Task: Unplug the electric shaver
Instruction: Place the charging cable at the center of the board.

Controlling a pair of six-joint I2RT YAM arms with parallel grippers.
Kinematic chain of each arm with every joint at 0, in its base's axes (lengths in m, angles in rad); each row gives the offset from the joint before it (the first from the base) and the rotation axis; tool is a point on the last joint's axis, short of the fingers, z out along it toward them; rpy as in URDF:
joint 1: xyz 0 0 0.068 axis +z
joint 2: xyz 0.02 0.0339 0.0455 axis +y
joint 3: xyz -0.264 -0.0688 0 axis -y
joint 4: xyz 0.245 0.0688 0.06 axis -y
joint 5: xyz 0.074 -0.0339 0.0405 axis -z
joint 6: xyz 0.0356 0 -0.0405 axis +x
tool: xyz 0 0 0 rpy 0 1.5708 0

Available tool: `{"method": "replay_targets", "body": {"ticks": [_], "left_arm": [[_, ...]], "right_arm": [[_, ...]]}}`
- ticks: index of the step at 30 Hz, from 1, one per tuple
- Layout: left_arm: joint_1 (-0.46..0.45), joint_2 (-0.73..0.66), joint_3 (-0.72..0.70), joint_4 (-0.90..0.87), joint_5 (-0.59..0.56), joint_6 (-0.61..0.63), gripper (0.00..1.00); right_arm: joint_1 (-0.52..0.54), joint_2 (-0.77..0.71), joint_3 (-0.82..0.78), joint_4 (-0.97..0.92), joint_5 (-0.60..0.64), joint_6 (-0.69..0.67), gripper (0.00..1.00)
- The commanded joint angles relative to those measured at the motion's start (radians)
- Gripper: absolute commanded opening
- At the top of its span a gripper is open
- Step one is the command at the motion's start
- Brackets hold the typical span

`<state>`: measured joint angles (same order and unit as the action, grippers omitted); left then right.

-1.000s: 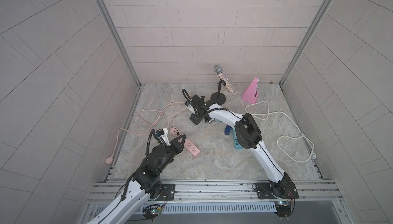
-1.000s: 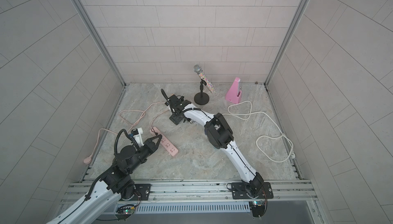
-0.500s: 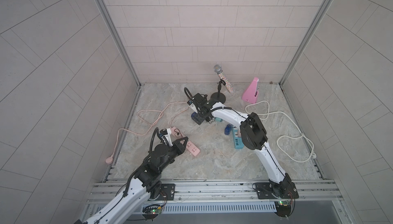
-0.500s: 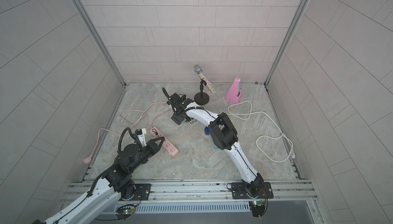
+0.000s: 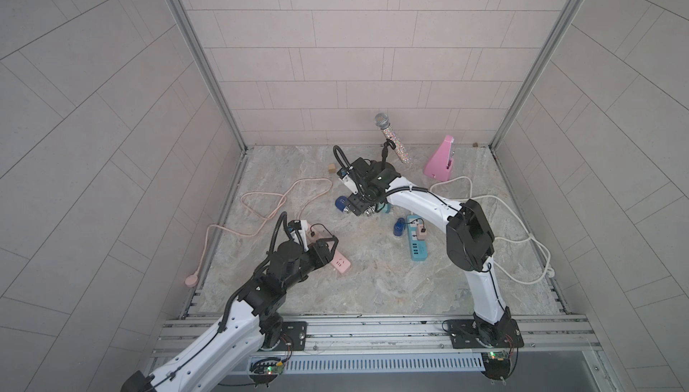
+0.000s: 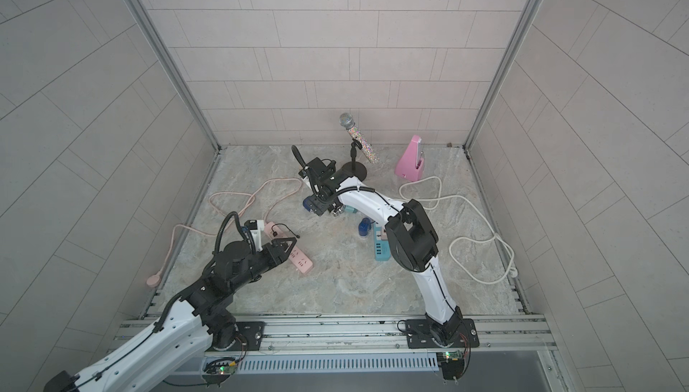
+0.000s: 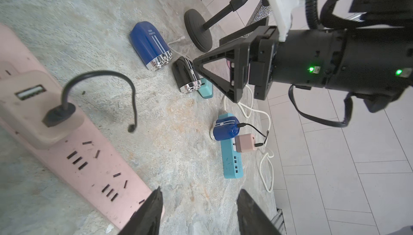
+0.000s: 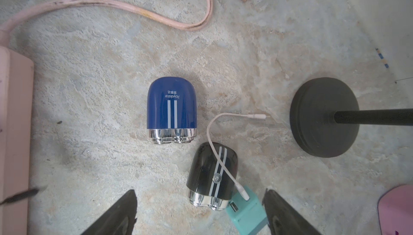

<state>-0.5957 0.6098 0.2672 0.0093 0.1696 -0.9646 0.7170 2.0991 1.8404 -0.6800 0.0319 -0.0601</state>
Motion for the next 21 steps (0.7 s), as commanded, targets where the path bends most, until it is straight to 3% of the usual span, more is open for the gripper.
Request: {"method": "replay_targets", "body": {"ticks": [1, 4, 7, 10, 15, 21], "left_arm": [[0.002, 0.053, 0.090, -0.064, 0.044, 0.068, 0.59], [0.001, 0.093, 0.177, -0.199, 0.071, 0.137, 0.59], [0.000, 0.074, 0.240, -0.331, 0.029, 0.174, 0.59], [0.000, -0.014, 0.245, -0.399, -0.044, 0.169, 0.60], [0.001, -0.199, 0.233, -0.511, -0.210, 0.156, 0.60], [0.002, -0.306, 0.236, -0.626, -0.301, 0.133, 0.62]], "right_arm": [[-0.003, -0.074, -0.028, 0.000, 0.001, 0.029, 0.90], [-0.003, -0.110, -0.062, 0.006, -0.036, 0.036, 0.90], [-0.002, -0.138, -0.089, 0.010, -0.078, 0.054, 0.89], [0.008, -0.169, -0.114, 0.006, -0.090, 0.078, 0.85], [0.065, -0.243, -0.208, 0.050, -0.147, 0.125, 0.63], [0.190, -0.253, -0.213, 0.035, -0.173, 0.213, 0.62]]}}
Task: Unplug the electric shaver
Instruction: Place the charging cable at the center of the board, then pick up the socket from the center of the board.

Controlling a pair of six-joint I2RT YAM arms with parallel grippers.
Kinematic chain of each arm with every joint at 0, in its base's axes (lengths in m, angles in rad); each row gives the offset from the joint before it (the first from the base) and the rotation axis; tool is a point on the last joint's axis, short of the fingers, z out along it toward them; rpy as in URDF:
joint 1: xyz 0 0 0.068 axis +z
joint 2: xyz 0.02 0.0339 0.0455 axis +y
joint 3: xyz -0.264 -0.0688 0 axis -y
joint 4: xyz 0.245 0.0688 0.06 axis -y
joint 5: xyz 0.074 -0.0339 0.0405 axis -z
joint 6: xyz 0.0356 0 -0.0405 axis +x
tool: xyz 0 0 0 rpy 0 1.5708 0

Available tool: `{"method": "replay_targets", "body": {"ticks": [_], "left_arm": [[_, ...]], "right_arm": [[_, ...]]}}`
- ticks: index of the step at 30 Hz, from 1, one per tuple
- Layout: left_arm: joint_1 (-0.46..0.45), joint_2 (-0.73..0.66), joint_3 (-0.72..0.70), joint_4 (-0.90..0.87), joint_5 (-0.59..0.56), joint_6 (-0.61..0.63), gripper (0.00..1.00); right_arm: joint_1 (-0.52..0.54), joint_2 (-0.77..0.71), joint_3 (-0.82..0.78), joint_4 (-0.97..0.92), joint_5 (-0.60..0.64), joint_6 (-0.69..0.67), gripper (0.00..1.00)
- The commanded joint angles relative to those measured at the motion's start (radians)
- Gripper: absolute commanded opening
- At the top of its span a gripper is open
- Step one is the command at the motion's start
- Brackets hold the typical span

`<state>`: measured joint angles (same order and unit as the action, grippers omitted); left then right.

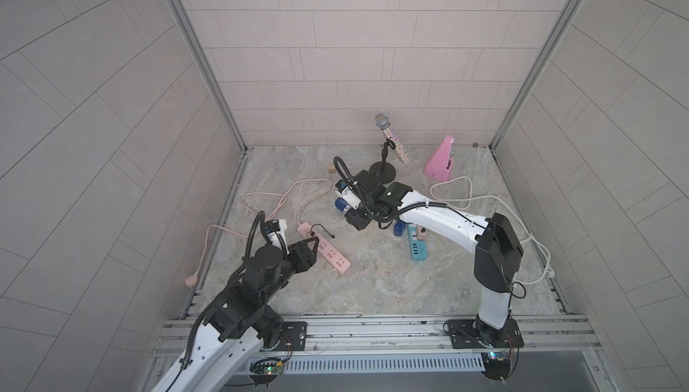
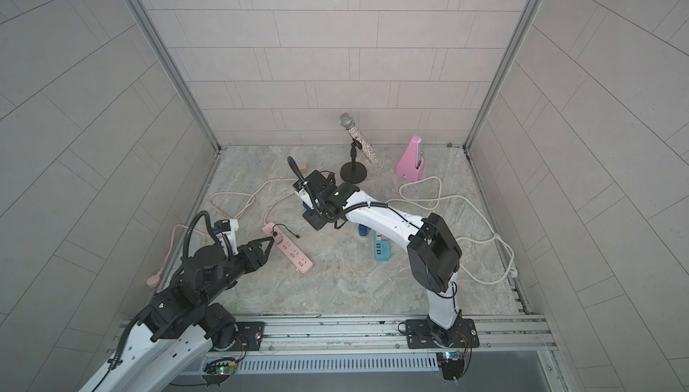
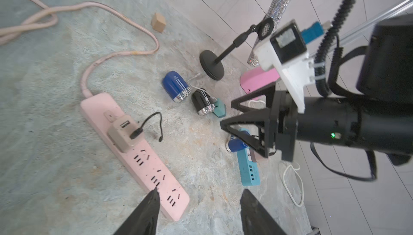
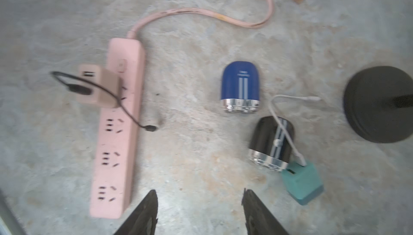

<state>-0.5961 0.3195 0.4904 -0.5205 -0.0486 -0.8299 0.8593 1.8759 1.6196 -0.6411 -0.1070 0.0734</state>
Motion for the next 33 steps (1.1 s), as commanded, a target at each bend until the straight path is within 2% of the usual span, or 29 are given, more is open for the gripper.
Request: {"method": "replay_targets", "body": {"ticks": [1, 6, 7, 8, 9, 16, 27, 33], "left_arm": [[0.002, -0.019, 0.010, -0.099, -0.083, -0.006, 0.62], [0.002, -0.052, 0.005, -0.113, -0.084, -0.025, 0.62], [0.002, -0.063, 0.005, -0.122, -0.087, -0.026, 0.63], [0.001, -0.077, 0.004, -0.131, -0.092, -0.029, 0.64], [0.002, -0.092, 0.003, -0.142, -0.099, -0.034, 0.64], [0.002, -0.186, -0.003, -0.205, -0.134, -0.049, 0.66], [0.002, -0.195, -0.003, -0.214, -0.130, -0.048, 0.67], [0.002, -0.231, 0.000, -0.235, -0.139, -0.046, 0.70]], "right_arm": [[0.065, -0.026, 0.012, 0.000, -0.068, 0.092, 0.62], [0.147, 0.027, 0.041, 0.034, -0.121, 0.164, 0.64], [0.156, 0.044, 0.054, 0.030, -0.121, 0.166, 0.68], [0.167, 0.068, 0.076, 0.019, -0.115, 0.165, 0.77], [0.176, 0.092, 0.100, 0.001, -0.096, 0.161, 0.81], [0.182, 0.211, 0.210, -0.049, -0.083, 0.167, 0.81], [0.171, 0.342, 0.336, -0.075, -0.086, 0.169, 0.78], [0.132, 0.393, 0.384, -0.079, -0.106, 0.184, 0.78]]}}
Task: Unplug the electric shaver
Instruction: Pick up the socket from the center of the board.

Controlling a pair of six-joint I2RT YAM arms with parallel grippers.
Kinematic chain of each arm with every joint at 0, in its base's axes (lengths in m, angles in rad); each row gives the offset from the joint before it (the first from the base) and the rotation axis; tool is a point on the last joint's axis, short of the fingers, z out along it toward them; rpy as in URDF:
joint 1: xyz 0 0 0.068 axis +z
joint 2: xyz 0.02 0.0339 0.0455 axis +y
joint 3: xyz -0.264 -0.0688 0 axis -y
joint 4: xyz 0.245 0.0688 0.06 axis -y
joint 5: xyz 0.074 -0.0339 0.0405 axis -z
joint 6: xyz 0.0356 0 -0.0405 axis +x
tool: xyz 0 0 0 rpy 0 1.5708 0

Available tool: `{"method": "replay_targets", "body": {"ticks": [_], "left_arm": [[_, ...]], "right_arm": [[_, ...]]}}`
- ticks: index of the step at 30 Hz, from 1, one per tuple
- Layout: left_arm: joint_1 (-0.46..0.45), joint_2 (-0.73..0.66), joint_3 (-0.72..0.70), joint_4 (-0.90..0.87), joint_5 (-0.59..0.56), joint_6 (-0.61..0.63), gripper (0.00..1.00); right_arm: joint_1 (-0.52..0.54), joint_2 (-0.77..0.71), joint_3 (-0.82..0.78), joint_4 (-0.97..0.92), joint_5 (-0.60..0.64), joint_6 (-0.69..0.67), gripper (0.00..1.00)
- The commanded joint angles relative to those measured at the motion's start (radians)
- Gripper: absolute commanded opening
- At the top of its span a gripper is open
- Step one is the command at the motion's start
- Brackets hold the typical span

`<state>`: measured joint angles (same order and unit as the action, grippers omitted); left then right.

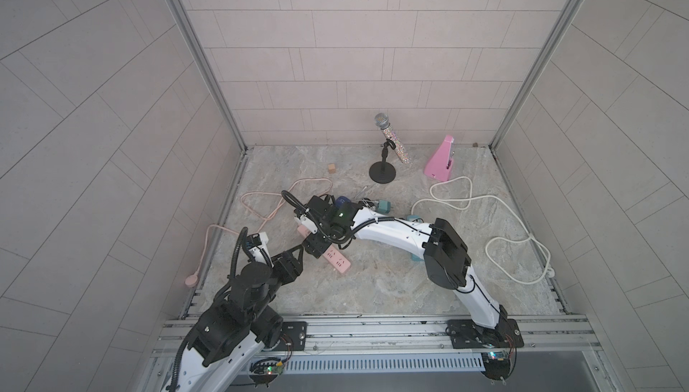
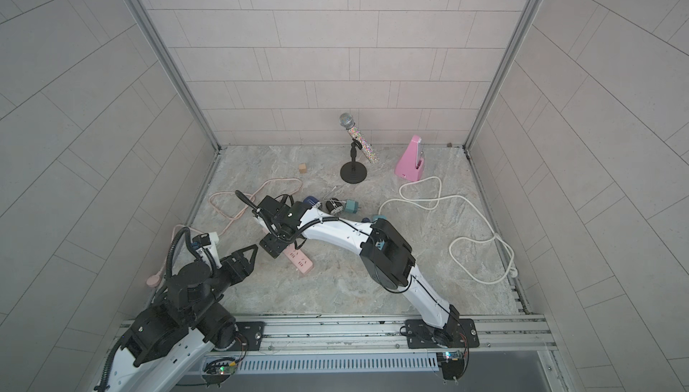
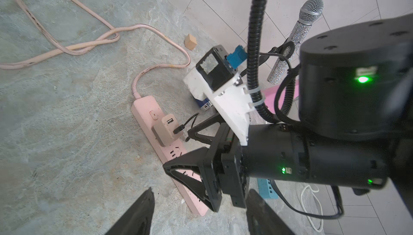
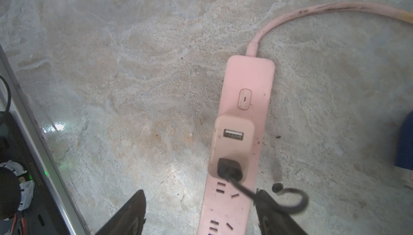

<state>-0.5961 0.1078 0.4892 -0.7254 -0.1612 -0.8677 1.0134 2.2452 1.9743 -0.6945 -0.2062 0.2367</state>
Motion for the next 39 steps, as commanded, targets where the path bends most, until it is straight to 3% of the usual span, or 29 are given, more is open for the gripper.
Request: {"method": "replay_targets", "body": {"ticks": [1, 13, 19, 24, 39], "left_arm": [[0.002, -0.024, 0.002, -0.034, -0.027, -0.009, 0.70], [0.002, -0.011, -0.007, -0.027, -0.018, -0.004, 0.71], [0.002, -0.007, -0.009, -0.019, -0.015, -0.004, 0.72], [0.002, -0.010, -0.016, -0.010, -0.010, -0.004, 0.72], [0.002, -0.029, -0.014, -0.028, -0.018, -0.007, 0.73]], "right_arm": [[-0.024, 0.029, 0.036, -0.024, -0.006, 0.020, 0.78], [-0.005, 0.126, 0.194, -0.088, 0.037, -0.008, 0.75], [-0.003, 0.139, 0.206, -0.108, 0.075, -0.019, 0.63], [0.000, 0.145, 0.215, -0.129, 0.131, -0.035, 0.60], [0.005, 0.178, 0.262, -0.135, 0.138, -0.037, 0.54]]}}
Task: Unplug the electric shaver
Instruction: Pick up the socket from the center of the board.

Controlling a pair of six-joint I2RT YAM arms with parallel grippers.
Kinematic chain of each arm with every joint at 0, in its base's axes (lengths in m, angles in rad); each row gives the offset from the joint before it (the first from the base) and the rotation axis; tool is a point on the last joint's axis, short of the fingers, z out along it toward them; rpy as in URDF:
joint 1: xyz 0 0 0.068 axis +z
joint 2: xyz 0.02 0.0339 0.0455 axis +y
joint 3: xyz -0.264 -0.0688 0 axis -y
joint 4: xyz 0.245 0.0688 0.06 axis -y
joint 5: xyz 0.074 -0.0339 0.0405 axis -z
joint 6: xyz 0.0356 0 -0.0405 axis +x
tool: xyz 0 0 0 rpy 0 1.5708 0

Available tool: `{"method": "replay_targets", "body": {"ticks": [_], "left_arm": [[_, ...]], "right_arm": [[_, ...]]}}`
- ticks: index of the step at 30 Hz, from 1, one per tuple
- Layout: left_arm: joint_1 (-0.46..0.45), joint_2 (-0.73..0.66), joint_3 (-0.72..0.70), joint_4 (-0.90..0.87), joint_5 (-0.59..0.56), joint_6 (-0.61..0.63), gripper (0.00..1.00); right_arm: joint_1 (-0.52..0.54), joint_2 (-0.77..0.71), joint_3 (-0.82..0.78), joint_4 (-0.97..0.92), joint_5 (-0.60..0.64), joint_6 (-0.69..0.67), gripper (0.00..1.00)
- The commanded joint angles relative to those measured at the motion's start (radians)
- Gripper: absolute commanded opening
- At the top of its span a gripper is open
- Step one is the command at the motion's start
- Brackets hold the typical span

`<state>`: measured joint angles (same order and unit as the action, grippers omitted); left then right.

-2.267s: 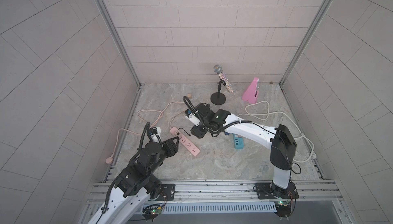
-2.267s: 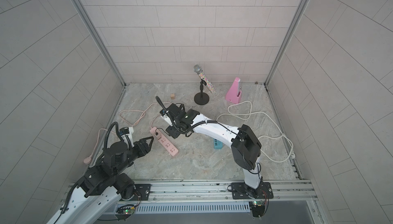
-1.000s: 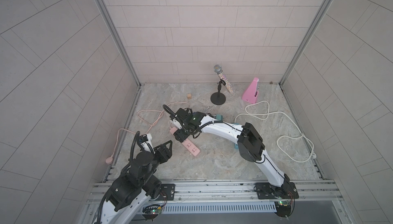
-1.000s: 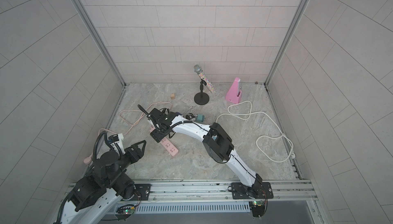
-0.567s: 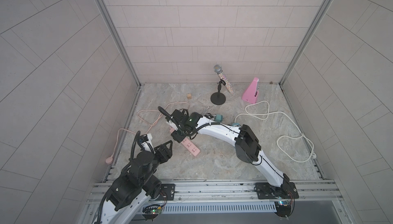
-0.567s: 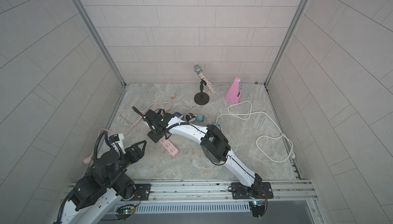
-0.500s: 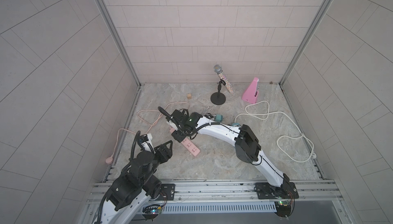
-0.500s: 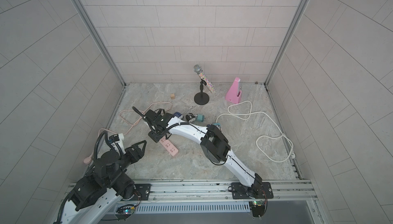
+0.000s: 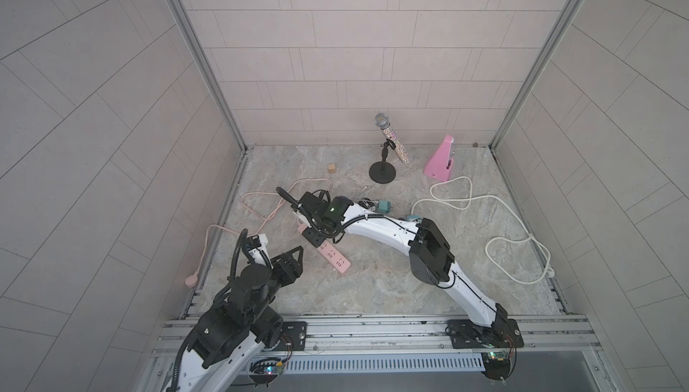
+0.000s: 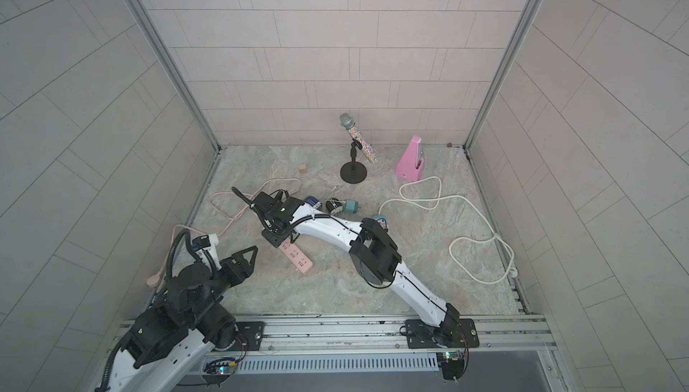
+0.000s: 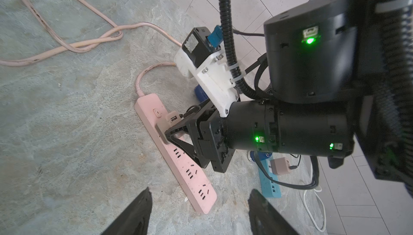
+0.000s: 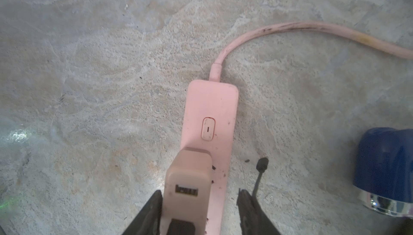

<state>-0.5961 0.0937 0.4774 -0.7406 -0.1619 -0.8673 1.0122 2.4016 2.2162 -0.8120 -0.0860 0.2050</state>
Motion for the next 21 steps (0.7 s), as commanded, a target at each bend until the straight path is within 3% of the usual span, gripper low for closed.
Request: {"method": "replay_targets", "body": {"ticks": [1, 12, 21], "left_arm": [[0.001, -0.015, -0.002, -0.013, -0.017, -0.008, 0.73], [0.001, -0.015, 0.000, -0.018, -0.020, -0.007, 0.73], [0.002, -0.025, -0.002, -0.026, -0.027, -0.009, 0.73]], "right_arm": [[0.006, 0.023, 0.022, -0.018, 0.016, -0.004, 0.53], [0.014, 0.052, 0.059, -0.036, 0.011, -0.008, 0.51], [0.011, 0.041, 0.069, -0.049, 0.025, -0.031, 0.35]]}}
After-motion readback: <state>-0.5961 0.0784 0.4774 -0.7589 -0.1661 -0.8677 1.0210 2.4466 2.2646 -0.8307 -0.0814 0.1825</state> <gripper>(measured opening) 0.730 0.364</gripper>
